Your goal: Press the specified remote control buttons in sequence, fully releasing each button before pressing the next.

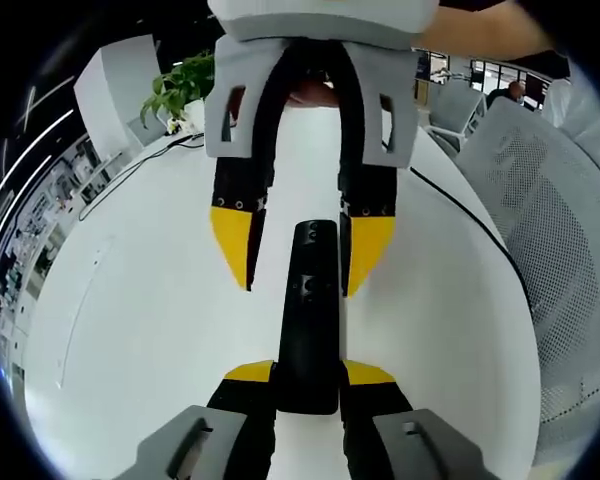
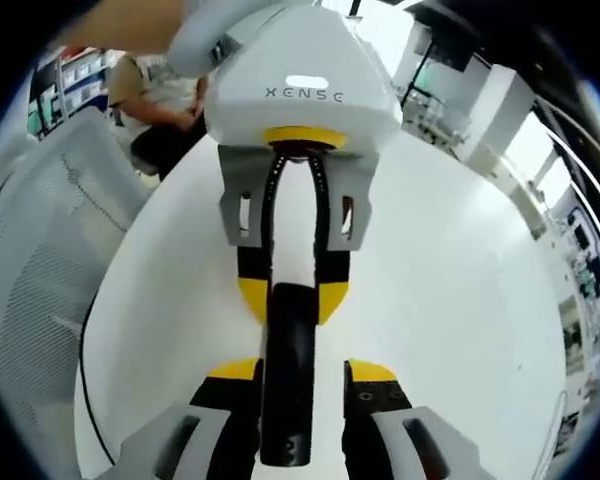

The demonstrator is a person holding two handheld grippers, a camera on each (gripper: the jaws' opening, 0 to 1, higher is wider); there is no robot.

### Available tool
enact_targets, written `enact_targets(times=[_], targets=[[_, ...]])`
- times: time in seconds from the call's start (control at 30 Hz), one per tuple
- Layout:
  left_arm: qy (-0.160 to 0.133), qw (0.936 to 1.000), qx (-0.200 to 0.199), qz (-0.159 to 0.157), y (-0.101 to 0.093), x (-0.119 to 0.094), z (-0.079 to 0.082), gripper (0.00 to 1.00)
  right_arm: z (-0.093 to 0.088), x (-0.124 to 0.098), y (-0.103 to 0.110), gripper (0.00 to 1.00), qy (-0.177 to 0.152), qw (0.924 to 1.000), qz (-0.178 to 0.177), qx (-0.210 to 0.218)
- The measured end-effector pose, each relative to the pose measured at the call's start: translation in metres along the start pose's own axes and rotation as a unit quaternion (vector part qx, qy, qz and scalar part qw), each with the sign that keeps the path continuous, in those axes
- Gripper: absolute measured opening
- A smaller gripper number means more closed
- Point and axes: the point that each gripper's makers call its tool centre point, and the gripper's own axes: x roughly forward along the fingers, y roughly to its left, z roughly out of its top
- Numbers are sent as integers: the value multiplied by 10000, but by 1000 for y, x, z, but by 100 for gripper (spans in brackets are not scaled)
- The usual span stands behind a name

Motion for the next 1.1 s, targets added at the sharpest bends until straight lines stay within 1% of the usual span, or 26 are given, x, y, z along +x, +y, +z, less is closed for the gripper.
enact_targets(times=[0.07, 0.1, 0.13, 0.4, 0.57, 0.87, 1.1], targets=[[2, 10000, 0, 0, 0, 0, 0, 23, -2, -1, 1, 28, -26, 10000, -8, 40], [-18, 10000, -47, -73, -3, 0, 1, 23, -3, -2, 1, 28, -38, 10000, -7, 83], [-27, 10000, -9, -77, -4, 0, 1, 23, -4, -2, 2, 28, -47, 9999, -2, 109], [-3, 10000, 47, -53, -2, 0, 2, 23, -11, -8, 3, 29, -219, 9991, -56, 352], [6, 10000, 47, -37, -2, 0, 2, 23, -19, -13, 4, 30, -338, 9983, -59, 476], [-9, 10000, 46, 0, -3, 1, 2, 23, -39, -18, 7, 30, -338, 9971, -107, 680], [-38, 10000, 40, 13, -3, 1, 2, 23, -45, -17, 10, 30, -384, 9963, -129, 762]])
